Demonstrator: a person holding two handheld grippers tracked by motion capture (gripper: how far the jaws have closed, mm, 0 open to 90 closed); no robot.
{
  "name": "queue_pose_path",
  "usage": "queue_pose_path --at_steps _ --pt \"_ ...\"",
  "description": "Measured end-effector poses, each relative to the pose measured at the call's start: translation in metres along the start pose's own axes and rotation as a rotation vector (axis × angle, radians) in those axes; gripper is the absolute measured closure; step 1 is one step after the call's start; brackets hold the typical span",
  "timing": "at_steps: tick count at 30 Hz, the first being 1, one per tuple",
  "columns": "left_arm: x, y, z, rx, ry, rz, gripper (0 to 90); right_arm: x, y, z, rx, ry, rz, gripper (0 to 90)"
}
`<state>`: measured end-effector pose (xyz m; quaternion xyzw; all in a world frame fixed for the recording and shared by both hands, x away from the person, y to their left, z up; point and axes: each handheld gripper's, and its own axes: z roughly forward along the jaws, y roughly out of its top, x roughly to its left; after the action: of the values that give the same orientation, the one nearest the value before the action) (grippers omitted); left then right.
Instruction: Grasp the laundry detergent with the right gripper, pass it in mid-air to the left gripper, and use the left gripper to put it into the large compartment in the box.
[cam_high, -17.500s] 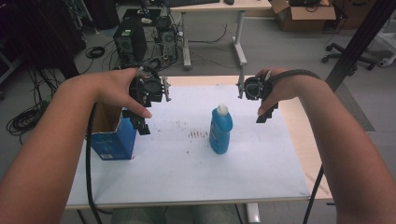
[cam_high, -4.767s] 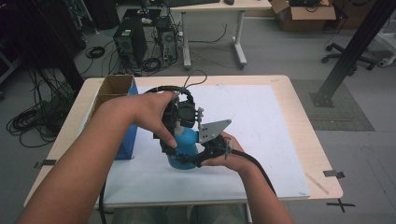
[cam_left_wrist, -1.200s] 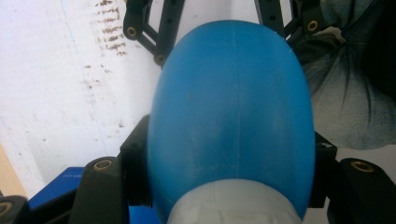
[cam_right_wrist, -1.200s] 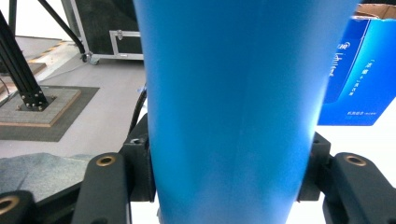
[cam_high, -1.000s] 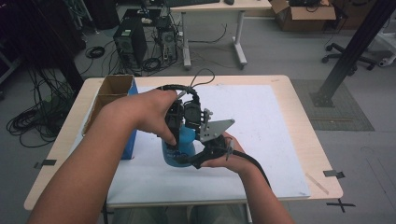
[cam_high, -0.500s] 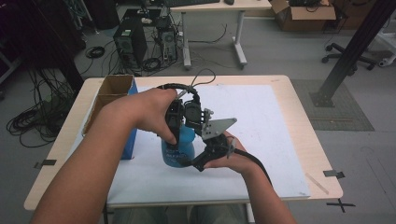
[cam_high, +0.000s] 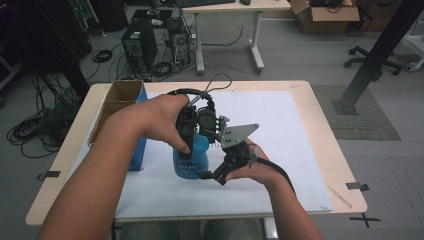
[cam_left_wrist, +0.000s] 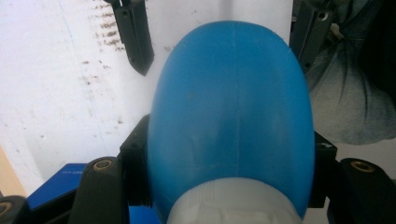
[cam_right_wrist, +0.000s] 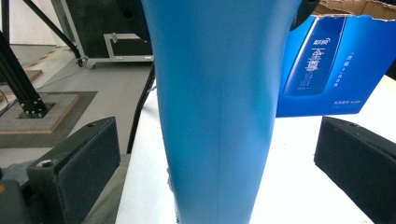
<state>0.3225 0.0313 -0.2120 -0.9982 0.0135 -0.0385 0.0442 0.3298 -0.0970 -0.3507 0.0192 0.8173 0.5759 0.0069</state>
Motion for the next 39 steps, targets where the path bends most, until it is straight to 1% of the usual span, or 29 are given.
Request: queue_pose_path --at_steps 2,4,7,8,9,10,12,13,14,16,18,20,21,24,25,26,28,30,32,33,34,36,38,39 --pt "-0.001 0.0 0.0 -0.011 0.003 0.007 38.2 0.0 0.001 -0.003 0.006 -0.006 0.002 0.0" --pt "-0.001 0.0 -0.001 -0.011 -0.003 0.007 38.3 -0.001 0.002 -0.006 0.008 -0.011 0.004 0.0" --pt "-0.002 0.0 -0.002 -0.026 -0.007 0.003 38.3 -0.002 0.002 -0.012 0.023 -0.016 0.013 0.0" --pt "-0.001 -0.001 -0.002 -0.023 -0.008 0.001 38.3 -0.002 0.002 -0.014 0.028 -0.019 0.011 0.0" --pt "-0.001 -0.001 -0.003 -0.027 -0.007 -0.001 38.3 -0.003 0.002 -0.016 0.035 -0.026 0.01 0.1" --pt "-0.001 -0.001 -0.003 -0.018 -0.011 -0.006 38.3 -0.003 0.002 -0.018 0.039 -0.029 0.011 0.1" --pt "0.0 -0.003 -0.003 -0.023 -0.008 -0.016 38.2 -0.004 0.003 -0.022 0.054 -0.033 0.007 0.0" --pt "0.001 -0.003 -0.003 -0.019 -0.009 -0.026 38.2 -0.004 0.003 -0.024 0.062 -0.034 0.005 0.0" --pt "0.002 -0.005 -0.003 -0.017 -0.01 -0.043 38.2 -0.005 0.004 -0.027 0.071 -0.039 -0.003 0.0" --pt "0.002 -0.006 -0.003 -0.008 -0.02 -0.063 38.2 -0.005 0.005 -0.033 0.094 -0.048 -0.008 0.1" --pt "0.001 -0.006 -0.004 -0.009 -0.025 -0.087 38.2 -0.006 0.006 -0.038 0.103 -0.058 -0.008 0.1" --pt "0.001 -0.005 -0.004 -0.011 -0.018 -0.115 38.1 -0.007 0.008 -0.044 0.114 -0.064 -0.012 0.1" --pt "0.001 -0.005 -0.005 -0.004 -0.018 -0.13 38.2 -0.008 0.008 -0.047 0.12 -0.068 -0.008 0.1" --pt "0.002 -0.003 -0.008 0.001 -0.003 -0.201 38.1 -0.009 0.009 -0.054 0.132 -0.078 -0.01 0.1" --pt "0.003 -0.003 -0.009 -0.001 0.001 -0.237 38.1 -0.01 0.009 -0.056 0.136 -0.081 -0.007 0.1" --pt "0.003 -0.003 -0.009 -0.003 0.005 -0.247 38.1 -0.01 0.009 -0.059 0.142 -0.084 -0.006 0.1" --pt "0.005 -0.002 -0.012 -0.008 0.013 -0.292 38.2 -0.011 0.01 -0.062 0.15 -0.088 -0.007 0.1" --pt "0.006 -0.002 -0.013 -0.007 0.013 -0.322 38.2 -0.012 0.012 -0.067 0.169 -0.094 -0.007 0.2" --pt "0.007 -0.002 -0.014 -0.01 0.012 -0.354 38.2 -0.012 0.012 -0.069 0.176 -0.095 -0.007 0.3" --pt "0.008 -0.002 -0.015 -0.02 0.011 -0.37 38.1 -0.013 0.013 -0.071 0.182 -0.1 -0.007 0.2" --pt "0.008 -0.002 -0.015 -0.021 0.014 -0.378 38.1 -0.013 0.014 -0.072 0.186 -0.103 -0.006 0.2" --pt "0.01 -0.003 -0.016 -0.027 0.016 -0.401 38.1 -0.015 0.015 -0.076 0.208 -0.107 -0.009 0.3" --pt "0.012 -0.004 -0.017 -0.027 0.011 -0.44 38.1 -0.016 0.017 -0.08 0.234 -0.105 -0.015 0.7" --pt "0.012 -0.005 -0.017 -0.032 0.013 -0.448 38.1 -0.017 0.018 -0.082 0.249 -0.11 -0.016 0.7"
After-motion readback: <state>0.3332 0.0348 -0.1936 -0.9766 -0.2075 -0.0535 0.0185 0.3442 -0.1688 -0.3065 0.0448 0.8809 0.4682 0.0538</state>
